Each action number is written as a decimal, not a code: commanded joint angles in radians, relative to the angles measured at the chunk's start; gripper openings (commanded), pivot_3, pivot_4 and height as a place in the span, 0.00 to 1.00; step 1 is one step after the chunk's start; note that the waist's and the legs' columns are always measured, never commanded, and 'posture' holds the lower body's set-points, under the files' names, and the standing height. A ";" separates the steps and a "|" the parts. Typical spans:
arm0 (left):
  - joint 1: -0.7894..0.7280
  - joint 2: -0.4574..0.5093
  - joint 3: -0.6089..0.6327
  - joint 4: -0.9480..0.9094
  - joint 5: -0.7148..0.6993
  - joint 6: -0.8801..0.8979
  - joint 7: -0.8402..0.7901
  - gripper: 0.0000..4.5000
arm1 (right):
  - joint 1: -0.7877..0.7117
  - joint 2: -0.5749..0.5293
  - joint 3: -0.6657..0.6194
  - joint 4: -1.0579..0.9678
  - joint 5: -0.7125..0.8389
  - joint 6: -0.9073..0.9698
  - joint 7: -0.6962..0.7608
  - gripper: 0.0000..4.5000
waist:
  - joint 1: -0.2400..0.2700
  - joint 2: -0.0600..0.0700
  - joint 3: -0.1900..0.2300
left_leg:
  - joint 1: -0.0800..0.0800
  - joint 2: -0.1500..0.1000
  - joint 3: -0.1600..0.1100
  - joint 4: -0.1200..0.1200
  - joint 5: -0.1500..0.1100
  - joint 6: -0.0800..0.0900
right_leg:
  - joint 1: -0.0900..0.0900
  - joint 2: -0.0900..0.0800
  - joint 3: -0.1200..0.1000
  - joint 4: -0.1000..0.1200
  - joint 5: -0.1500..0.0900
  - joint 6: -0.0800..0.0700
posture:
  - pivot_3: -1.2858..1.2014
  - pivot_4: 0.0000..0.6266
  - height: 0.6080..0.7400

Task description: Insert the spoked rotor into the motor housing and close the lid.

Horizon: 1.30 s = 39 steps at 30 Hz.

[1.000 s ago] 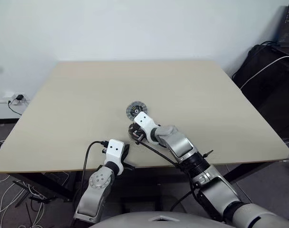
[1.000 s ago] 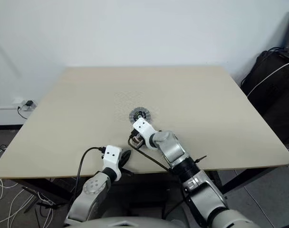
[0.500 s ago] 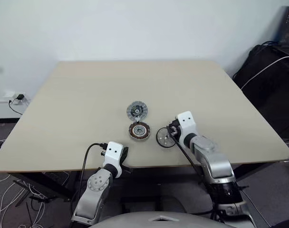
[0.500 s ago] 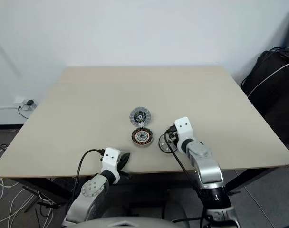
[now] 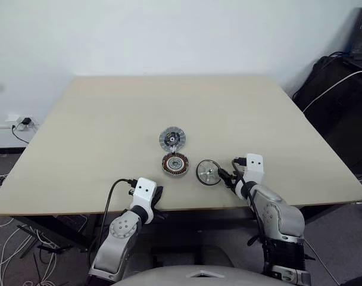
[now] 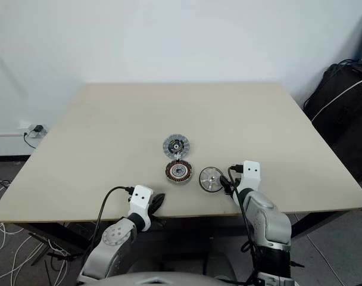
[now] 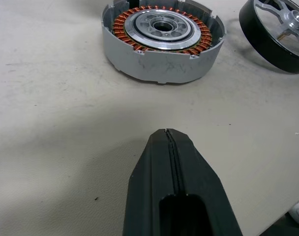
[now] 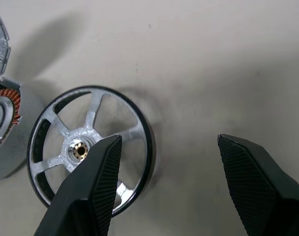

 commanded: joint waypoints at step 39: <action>0.014 -0.005 0.000 -0.053 -0.007 -0.004 0.020 0.00 | -0.087 0.134 -0.315 0.073 0.540 0.275 -0.214 0.10 | -0.008 0.003 0.000 | 0.000 0.000 -0.001 -0.001 0.000 0.000 | 0.000 0.000 0.000 0.000 0.000 0.000 | 0.52 0.00 1.00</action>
